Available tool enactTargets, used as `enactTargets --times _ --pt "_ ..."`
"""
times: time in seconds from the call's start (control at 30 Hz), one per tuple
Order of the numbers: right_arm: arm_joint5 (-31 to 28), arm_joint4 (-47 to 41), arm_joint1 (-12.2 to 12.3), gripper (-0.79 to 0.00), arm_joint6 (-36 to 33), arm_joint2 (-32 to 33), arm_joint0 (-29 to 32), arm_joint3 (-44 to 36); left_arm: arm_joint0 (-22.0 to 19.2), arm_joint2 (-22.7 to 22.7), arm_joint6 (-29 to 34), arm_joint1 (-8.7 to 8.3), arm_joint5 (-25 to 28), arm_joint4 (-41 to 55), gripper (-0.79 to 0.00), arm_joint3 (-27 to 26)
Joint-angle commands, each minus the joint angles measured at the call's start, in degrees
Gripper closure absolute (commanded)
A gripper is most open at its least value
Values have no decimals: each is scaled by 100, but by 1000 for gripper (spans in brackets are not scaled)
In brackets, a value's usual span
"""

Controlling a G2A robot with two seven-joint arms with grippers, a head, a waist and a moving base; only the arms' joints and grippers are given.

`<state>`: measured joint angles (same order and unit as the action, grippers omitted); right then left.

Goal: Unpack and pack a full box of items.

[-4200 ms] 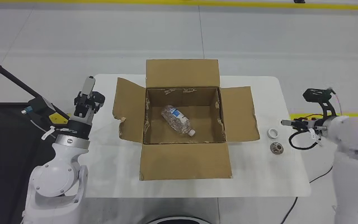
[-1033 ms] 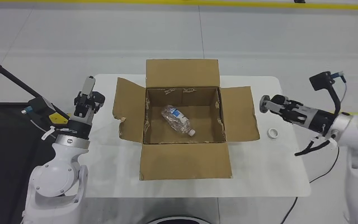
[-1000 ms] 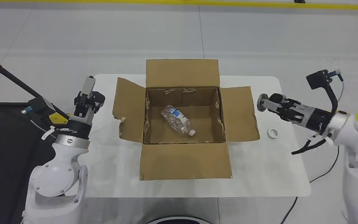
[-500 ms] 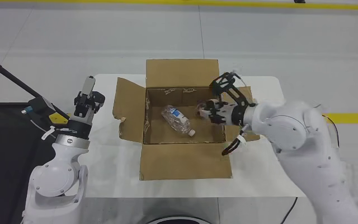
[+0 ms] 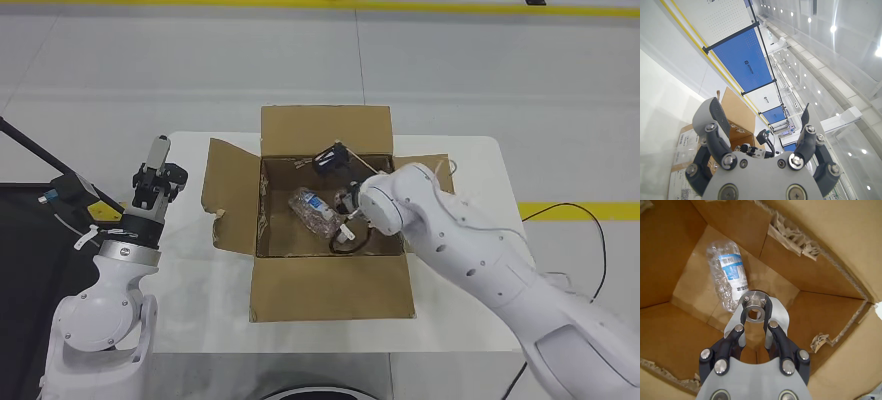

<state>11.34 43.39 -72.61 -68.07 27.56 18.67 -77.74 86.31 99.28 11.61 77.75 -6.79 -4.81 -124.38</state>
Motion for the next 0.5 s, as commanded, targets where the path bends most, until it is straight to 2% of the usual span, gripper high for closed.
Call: enactTargets --times 0.0,0.27,0.47 --pt "-64 -8 -138 0 -83 -160 -123 416 0 0 0 0 0 0 -785 0" --pt "-293 -47 -576 0 -108 -499 -322 1358 0 0 0 0 0 0 -785 0" --pt "-428 -19 -769 -166 -116 -551 -369 1707 0 0 0 0 0 0 -785 0"
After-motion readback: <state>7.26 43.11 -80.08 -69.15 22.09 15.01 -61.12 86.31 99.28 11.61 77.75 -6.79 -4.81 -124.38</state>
